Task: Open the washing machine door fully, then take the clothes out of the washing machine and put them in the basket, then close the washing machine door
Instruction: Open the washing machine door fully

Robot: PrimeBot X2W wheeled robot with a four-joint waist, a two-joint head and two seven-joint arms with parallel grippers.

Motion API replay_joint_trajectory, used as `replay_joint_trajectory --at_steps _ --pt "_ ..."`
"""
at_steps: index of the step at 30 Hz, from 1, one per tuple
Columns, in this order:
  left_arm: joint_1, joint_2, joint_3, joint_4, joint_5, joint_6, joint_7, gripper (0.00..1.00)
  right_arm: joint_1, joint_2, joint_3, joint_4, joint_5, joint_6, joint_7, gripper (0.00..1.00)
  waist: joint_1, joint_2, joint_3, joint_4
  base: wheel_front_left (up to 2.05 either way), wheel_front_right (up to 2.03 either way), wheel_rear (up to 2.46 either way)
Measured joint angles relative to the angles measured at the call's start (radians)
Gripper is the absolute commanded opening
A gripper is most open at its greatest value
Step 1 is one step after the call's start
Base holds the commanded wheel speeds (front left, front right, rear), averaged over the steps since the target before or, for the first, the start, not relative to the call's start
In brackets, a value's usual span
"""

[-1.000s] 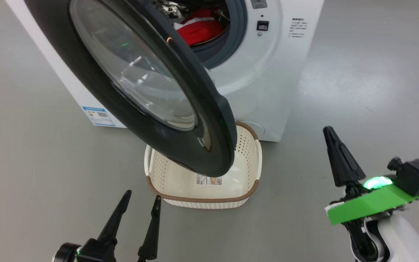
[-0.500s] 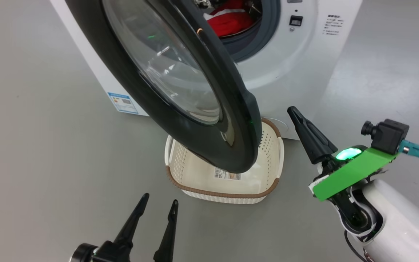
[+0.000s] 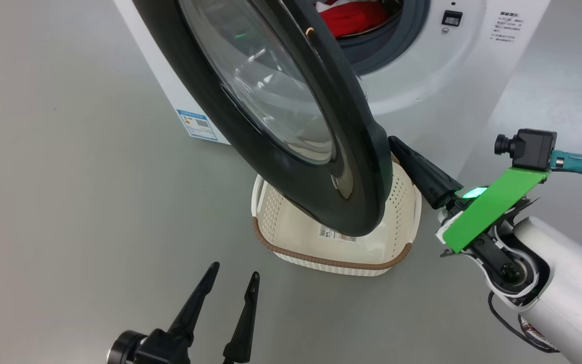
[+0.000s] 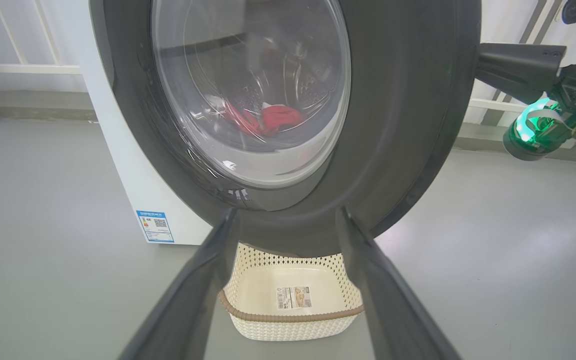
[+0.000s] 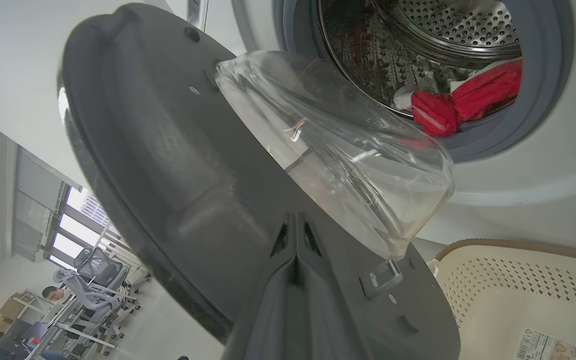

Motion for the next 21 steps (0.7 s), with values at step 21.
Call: replay_joint_trajectory --at_steps 21 --pt "0.001 0.0 -0.002 -0.012 -0.016 0.014 0.0 1.0 -0.021 -0.008 0.026 -0.032 0.098 -0.001 0.191 0.0 0.0 0.0001 -0.015 0.068 0.0 0.0 0.0"
